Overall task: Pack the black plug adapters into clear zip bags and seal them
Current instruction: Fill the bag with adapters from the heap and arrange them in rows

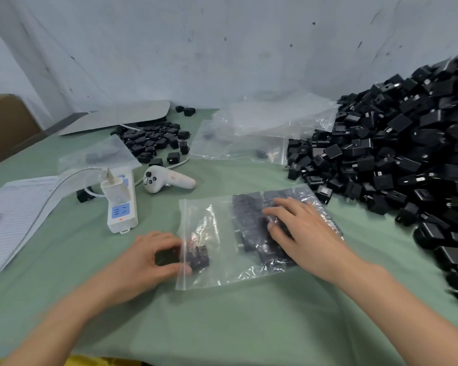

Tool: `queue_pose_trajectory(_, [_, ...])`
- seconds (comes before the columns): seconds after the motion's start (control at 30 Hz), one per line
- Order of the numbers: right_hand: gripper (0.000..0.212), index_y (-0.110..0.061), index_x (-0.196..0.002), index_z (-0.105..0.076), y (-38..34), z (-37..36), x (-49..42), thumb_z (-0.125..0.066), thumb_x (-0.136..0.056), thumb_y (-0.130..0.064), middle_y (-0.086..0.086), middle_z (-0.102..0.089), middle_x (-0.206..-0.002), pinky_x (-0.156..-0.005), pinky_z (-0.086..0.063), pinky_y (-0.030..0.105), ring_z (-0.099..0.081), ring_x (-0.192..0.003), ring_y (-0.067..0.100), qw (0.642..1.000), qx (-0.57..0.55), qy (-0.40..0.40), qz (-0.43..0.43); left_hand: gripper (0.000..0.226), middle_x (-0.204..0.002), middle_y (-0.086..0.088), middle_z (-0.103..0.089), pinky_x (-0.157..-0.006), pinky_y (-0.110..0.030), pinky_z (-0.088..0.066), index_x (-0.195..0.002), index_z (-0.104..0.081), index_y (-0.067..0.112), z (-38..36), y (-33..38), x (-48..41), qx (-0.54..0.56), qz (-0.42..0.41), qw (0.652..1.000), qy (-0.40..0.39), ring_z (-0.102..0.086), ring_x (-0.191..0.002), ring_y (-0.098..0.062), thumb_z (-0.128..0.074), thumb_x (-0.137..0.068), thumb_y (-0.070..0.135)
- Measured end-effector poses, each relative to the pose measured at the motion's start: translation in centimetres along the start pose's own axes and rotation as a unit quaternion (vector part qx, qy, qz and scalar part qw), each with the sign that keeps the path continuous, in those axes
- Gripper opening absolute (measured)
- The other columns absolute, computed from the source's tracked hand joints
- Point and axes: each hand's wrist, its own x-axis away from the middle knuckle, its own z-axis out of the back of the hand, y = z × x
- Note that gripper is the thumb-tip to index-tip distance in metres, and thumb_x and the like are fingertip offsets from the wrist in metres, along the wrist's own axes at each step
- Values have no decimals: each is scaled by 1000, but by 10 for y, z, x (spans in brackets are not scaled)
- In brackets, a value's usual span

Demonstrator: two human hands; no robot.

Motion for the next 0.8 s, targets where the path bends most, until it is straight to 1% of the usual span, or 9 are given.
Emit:
queue_pose_trajectory(0.13, [43, -40, -146, -42, -1, 2, -5, -35, -104, -47, -10, -27, -161, -125, -1, 39, -12, -152, 14, 1000, 1, -18, 11, 59, -102, 19, -67, -98, -27, -42, -104, -74, 43, 5, -3, -4, -12, -23, 1000, 3, -53, -107, 0, -55, -65, 84])
queue_pose_trajectory(0.2, [43, -43, -146, -41, 0, 1, -5, -34, -103, -49, -10, -23, -163, -125, 3, 38, -7, -153, 14, 999, 6, -30, 17, 49, -108, 24, -63, -101, -28, -38, -104, -73, 47, 3, -1, -9, -40, -58, 998, -4, -50, -109, 2, -54, -72, 78])
queue_pose_trajectory(0.37, [45, -45, -147, -36, 2, -2, -3, -32, -103, -52, -8, -16, -165, -124, 7, 38, 0, -154, 15, 998, 21, -56, 29, 20, -120, 38, -49, -101, -11, -28, -101, -56, 70, 4, 7, -24, -96, -132, 985, -56, -42, -120, 6, -52, -83, 76])
queue_pose_trajectory(0.43, [45, -45, -148, -35, 2, -3, -3, -32, -103, -52, -8, -16, -165, -124, 7, 38, 0, -154, 15, 998, 23, -59, 31, 22, -117, 36, -51, -102, -11, -28, -103, -59, 65, 3, 10, -32, -121, -163, 977, -73, -42, -117, 10, -50, -86, 75])
queue_pose_trajectory(0.5, [46, -46, -148, -35, 3, -3, -3, -32, -103, -53, -8, -16, -165, -123, 8, 36, 0, -154, 15, 997, 28, -62, 31, 45, -112, 26, -57, -103, -10, -27, -111, -68, 49, 0, 13, -41, -125, -178, 973, -78, -39, -115, 12, -46, -84, 79])
queue_pose_trajectory(0.53, [46, -46, -148, -34, 4, -4, -3, -31, -103, -53, -9, -16, -165, -122, 8, 36, 0, -154, 15, 997, 29, -64, 32, 49, -109, 26, -56, -102, -6, -25, -115, -67, 48, -2, 14, -45, -122, -174, 974, -82, -37, -114, 14, -47, -83, 80])
queue_pose_trajectory(0.63, [47, -45, -148, -33, 5, -6, -3, -29, -102, -55, -9, -17, -165, -124, 6, 39, -2, -154, 15, 997, 31, -66, 34, 37, -104, 33, -48, -91, -3, -29, -114, -63, 54, -8, 17, -55, -114, -171, 972, -113, -40, -108, 15, -56, -84, 73])
queue_pose_trajectory(0.7, [48, -45, -149, -33, 5, -6, -3, -27, -102, -55, -9, -17, -165, -125, 5, 39, -3, -154, 16, 997, 32, -69, 34, 31, -103, 30, -50, -82, -5, -36, -110, -63, 55, -13, 19, -59, -100, -171, 972, -125, -49, -100, 7, -59, -84, 72])
queue_pose_trajectory(0.8, [48, -45, -148, -33, 4, -6, -3, -28, -102, -54, -9, -18, -165, -125, 4, 39, -4, -154, 15, 996, 29, -71, 34, 36, -97, 21, -58, -79, -16, -46, -106, -62, 54, -22, 19, -65, -74, -158, 978, -115, -56, -93, -2, -58, -79, 78])
